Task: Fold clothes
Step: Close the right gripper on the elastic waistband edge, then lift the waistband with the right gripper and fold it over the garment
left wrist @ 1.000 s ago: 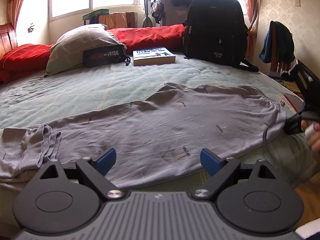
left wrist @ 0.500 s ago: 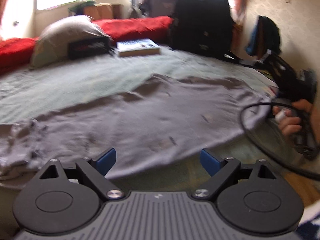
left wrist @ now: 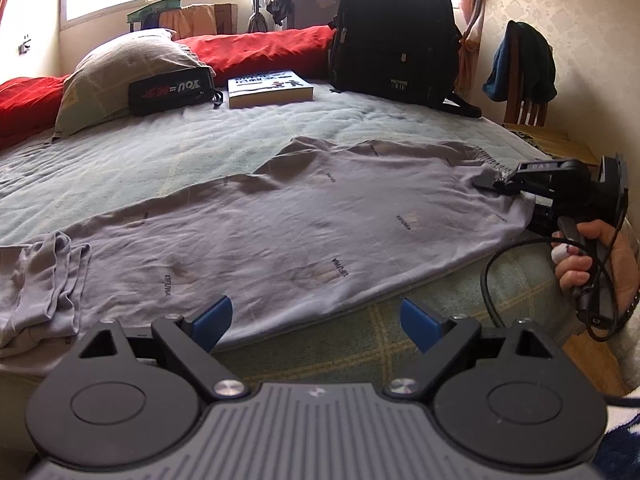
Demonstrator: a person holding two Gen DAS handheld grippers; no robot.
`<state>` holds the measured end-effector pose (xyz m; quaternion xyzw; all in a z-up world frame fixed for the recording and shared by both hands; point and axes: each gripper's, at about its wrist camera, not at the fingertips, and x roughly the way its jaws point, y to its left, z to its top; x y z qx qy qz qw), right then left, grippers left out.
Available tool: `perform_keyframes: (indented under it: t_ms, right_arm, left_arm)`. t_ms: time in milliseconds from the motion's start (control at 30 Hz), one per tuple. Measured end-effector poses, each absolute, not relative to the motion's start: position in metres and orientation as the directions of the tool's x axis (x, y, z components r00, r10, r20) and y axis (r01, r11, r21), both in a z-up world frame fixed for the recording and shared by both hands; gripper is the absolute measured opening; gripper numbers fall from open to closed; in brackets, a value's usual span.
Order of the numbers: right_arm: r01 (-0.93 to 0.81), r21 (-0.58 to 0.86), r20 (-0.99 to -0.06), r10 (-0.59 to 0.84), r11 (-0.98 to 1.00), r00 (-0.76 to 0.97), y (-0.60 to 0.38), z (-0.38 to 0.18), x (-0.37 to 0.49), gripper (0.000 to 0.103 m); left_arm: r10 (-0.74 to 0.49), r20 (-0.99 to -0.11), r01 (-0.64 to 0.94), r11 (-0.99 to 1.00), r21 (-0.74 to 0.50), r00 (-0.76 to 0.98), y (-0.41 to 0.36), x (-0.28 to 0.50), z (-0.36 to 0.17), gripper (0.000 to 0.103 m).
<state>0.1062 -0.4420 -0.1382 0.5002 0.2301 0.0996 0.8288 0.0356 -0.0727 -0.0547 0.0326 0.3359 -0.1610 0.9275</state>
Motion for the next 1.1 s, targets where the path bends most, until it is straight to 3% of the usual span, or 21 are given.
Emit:
perform_keyframes:
  t_ms: [233,633,1100]
  right_arm:
    - [0.075,0.819,-0.336,0.372,0.568,0.865,-0.433,-0.127,0.108,0.004]
    - [0.047,0.607,-0.470,0.311,0.793,0.826,-0.398,-0.079,0.115,0.008]
    - [-0.229,0.426,-0.453,0.425,0.875,0.784,-0.300,-0.005,0.128,0.009]
  left_arm:
    - [-0.272,-0.639,0.312,0.949,-0.052,0.720,-0.072,0.037,-0.056,0.091]
    - [-0.261,-0.640,0.319,0.947,-0.027,0.722,-0.042,0.033,-0.033,0.091]
    - [-0.240,-0.682,0.290,0.956,-0.043,0.691,0.022,0.033,-0.022,0.091]
